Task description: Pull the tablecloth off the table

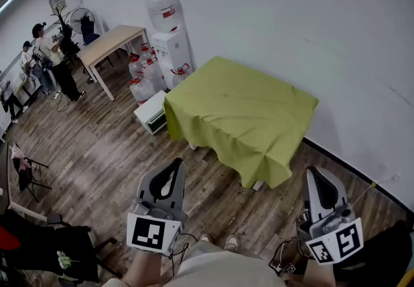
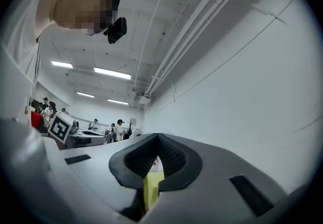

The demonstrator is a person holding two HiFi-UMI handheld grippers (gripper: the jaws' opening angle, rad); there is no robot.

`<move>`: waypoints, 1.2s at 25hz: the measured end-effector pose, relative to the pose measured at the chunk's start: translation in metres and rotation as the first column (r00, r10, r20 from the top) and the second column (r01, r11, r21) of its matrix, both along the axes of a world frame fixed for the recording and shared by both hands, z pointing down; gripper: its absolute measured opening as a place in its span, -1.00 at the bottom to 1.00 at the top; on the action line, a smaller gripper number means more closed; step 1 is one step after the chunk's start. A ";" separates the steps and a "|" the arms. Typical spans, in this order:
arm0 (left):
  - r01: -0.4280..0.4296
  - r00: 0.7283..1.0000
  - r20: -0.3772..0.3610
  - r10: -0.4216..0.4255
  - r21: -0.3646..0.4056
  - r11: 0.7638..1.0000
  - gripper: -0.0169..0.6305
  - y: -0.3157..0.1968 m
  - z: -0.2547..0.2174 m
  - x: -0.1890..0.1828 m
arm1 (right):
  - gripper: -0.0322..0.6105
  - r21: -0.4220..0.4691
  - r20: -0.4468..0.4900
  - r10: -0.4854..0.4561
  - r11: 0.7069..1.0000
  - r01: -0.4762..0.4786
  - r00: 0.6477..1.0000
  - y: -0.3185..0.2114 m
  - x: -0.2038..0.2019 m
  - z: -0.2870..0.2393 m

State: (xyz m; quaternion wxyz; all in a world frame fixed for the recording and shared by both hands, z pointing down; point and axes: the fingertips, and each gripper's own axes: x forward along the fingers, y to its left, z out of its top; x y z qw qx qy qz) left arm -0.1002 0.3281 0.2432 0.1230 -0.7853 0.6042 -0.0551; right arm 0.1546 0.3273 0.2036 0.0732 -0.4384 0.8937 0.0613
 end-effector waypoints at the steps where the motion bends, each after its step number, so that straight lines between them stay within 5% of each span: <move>1: -0.002 1.000 0.005 0.002 -0.003 1.000 -0.88 -0.002 0.000 0.002 | -0.81 -0.002 -0.013 0.006 1.000 -0.006 1.000 -0.004 0.004 0.000; 7: -0.024 0.999 -0.040 0.024 -0.011 1.000 -0.88 -0.008 -0.011 0.017 | -0.81 0.024 -0.029 0.000 1.000 0.001 1.000 -0.004 0.017 -0.007; 14: -0.033 0.999 -0.009 0.033 -0.027 0.999 -0.88 -0.014 -0.002 0.023 | -0.81 0.025 -0.068 -0.009 1.000 0.010 0.998 -0.013 0.015 0.001; 17: 0.020 1.000 -0.022 -0.020 0.006 1.000 -0.87 -0.017 -0.001 0.011 | -0.78 0.017 -0.039 0.021 1.000 -0.020 0.999 -0.019 0.025 0.000; 19: 0.045 0.998 -0.041 -0.044 0.025 0.999 -0.83 -0.019 -0.004 0.002 | -0.15 0.015 -0.030 0.051 0.999 -0.050 0.998 -0.023 0.032 -0.001; 20: 0.035 0.998 -0.051 -0.033 0.022 0.999 -0.76 -0.021 -0.006 0.002 | -0.05 0.016 -0.033 0.069 0.998 -0.068 0.997 -0.024 0.037 -0.002; 23: -0.001 0.998 -0.062 0.001 0.004 1.000 -0.32 -0.030 -0.009 0.004 | 0.05 0.027 -0.037 0.110 0.994 -0.109 0.993 -0.027 0.050 -0.007; 30: 0.005 0.998 -0.057 -0.006 -0.019 1.000 -0.27 -0.054 0.001 -0.001 | 0.08 -0.022 -0.026 0.150 0.988 -0.151 0.988 -0.046 0.064 0.011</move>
